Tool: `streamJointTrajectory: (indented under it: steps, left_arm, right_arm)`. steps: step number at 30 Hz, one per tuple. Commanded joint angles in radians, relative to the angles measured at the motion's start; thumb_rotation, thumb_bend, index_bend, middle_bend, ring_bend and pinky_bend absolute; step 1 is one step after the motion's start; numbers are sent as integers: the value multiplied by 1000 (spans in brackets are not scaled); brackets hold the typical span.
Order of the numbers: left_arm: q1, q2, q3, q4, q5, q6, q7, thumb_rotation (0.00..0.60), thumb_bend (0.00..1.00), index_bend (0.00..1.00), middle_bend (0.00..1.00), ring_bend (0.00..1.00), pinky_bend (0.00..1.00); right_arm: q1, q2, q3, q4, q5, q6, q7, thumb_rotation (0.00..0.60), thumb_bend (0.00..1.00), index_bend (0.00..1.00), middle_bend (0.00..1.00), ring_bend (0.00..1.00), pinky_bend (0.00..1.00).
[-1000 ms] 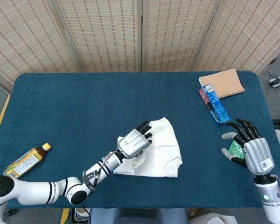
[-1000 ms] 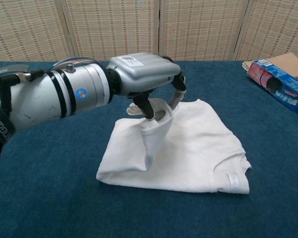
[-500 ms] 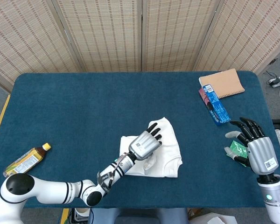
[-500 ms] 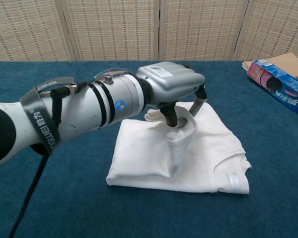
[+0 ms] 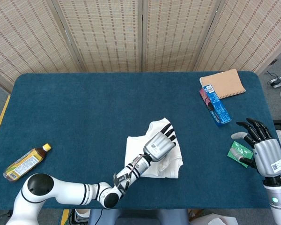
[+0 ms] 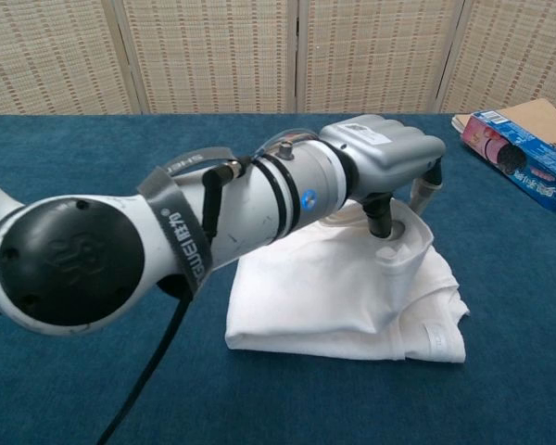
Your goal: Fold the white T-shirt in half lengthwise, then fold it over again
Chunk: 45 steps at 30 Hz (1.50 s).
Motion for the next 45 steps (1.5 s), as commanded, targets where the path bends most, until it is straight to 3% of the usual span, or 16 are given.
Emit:
streamJointTrajectory:
  steps: [1,5,10,11,15,17,23,34,39,45]
  left_arm:
    - [-21,-20,-9,20,-24,6,15,600,408,714,314,121,0]
    - [-33,-39,7,40,-46,7,31,600,408,693,314,119,0]
    - [-41,-64,22,66,-62,10,31,600,403,587,297,107,0]
    - [-43,-69,23,72,-66,15,37,600,383,524,263,104,0]
    - [-47,-90,14,80,-114,57,78,600,215,99,47,10,0]
    - [-44,-90,9,72,-127,74,83,600,193,12,3,0,0]
    - [6,-25,25,0,-112,105,46,600,190,0,0,0,0]
    - [213,228,96,-208,-30,239,-111,600,192,0,0,0,0]
    - [343,360,149,-271,39,306,-243,600,191,6,0,0,0]
    - [501,471,221,-236,139,365,-453,600,192,44,0,0,0]
  right_arm:
    - [-3,2,0,0,1,3,3,600,169,455,250,120,148]
    - [-8,4,0,2,5,4,7,600,169,455,250,120,148]
    - [-8,4,2,3,7,1,7,600,169,455,250,120,148]
    - [-8,5,2,2,7,1,6,600,169,455,250,120,148]
    - [-9,7,4,-4,4,2,2,600,169,455,250,120,148]
    - [-9,7,4,-6,4,0,2,600,168,455,250,120,148]
    - [-6,8,3,-11,-4,-2,-1,600,169,455,250,120,148]
    - [17,30,-10,-27,-18,-56,-10,600,169,455,260,120,148]
    - [33,63,-28,-47,-25,-108,-9,600,194,455,261,120,153]
    - [47,87,-49,-44,-25,-162,-3,600,261,450,261,120,176]
